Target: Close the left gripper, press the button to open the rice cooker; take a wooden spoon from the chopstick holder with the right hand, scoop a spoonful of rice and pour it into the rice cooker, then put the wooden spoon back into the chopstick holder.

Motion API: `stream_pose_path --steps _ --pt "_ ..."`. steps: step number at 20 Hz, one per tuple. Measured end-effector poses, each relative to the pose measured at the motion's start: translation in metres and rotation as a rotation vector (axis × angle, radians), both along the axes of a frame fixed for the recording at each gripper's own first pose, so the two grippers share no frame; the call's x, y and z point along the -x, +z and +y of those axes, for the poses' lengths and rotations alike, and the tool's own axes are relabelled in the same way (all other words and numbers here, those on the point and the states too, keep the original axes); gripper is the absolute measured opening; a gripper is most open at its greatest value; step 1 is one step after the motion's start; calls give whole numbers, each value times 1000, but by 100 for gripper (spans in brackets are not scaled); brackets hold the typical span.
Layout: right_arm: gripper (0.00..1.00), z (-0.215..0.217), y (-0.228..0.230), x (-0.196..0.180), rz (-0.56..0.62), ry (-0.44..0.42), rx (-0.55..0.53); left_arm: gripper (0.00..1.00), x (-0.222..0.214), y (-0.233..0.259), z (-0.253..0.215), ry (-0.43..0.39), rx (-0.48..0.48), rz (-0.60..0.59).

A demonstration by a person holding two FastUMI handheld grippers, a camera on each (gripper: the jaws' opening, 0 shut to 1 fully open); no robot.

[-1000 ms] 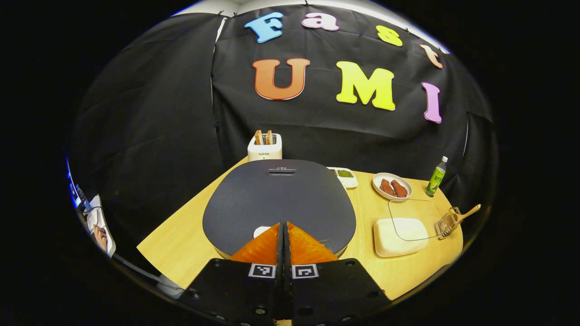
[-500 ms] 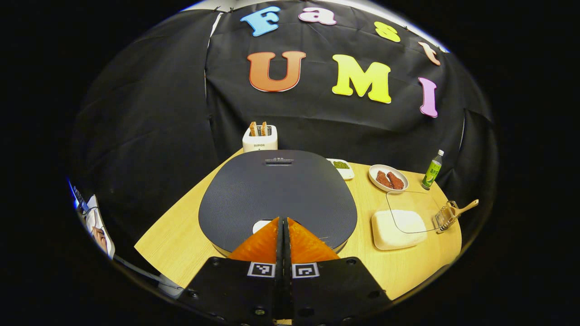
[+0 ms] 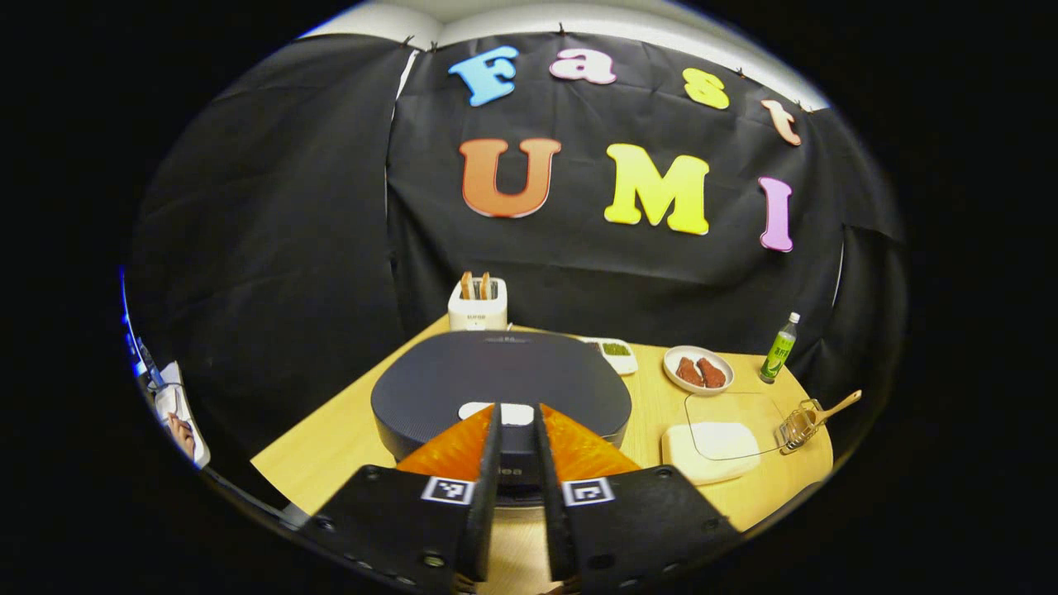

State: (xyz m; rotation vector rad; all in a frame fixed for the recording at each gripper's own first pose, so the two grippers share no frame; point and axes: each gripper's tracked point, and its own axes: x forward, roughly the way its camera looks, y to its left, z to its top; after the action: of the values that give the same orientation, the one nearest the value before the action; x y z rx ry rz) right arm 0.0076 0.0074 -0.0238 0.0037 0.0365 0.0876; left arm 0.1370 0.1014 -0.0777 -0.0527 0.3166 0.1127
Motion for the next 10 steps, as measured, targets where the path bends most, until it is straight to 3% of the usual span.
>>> stream_pose_path --steps 1,2,3,7,8,9,10 --pt "100 -1 -1 -2 0 -3 -6 35 7 9 -5 -6 3 -7" --pt "100 -1 -2 -2 0 -2 -8 39 14 20 -11 -18 13 -26" --pt "100 -1 -4 -2 3 0 -13 30 19 29 -15 -20 13 -53" --pt "100 -2 -13 -5 22 -1 -13 91 45 59 -30 -31 -22 -138" --pt "100 -2 -14 -6 25 0 -11 91 52 64 -35 -37 -18 -157" --pt "100 -1 -17 -7 27 2 -10 82 60 68 -40 -42 -12 -179" --pt "100 -2 -18 -8 25 3 -9 92 67 71 -46 -50 -5 -200"
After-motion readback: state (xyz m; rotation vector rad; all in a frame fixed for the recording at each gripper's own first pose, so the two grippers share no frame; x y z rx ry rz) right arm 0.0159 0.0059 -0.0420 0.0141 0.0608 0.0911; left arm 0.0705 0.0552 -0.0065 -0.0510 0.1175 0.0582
